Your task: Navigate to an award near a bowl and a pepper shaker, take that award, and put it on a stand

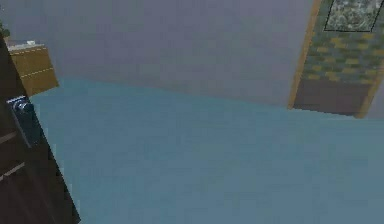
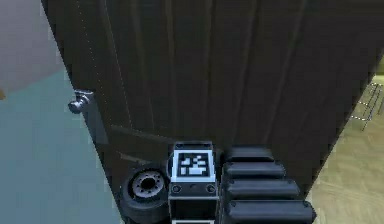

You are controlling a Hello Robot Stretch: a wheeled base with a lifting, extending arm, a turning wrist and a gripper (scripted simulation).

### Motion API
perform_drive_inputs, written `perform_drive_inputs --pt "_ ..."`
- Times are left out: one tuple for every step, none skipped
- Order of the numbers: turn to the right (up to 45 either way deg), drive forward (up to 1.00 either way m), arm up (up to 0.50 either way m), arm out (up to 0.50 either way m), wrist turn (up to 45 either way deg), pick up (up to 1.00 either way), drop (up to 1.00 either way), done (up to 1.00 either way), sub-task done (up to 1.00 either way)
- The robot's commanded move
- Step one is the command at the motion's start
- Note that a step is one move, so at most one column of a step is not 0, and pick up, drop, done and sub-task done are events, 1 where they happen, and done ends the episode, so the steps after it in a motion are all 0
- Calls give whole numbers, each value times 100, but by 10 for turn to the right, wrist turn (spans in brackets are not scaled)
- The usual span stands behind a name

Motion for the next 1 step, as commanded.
perform_drive_inputs --pt "0 25 0 0 0 0 0 0 0"
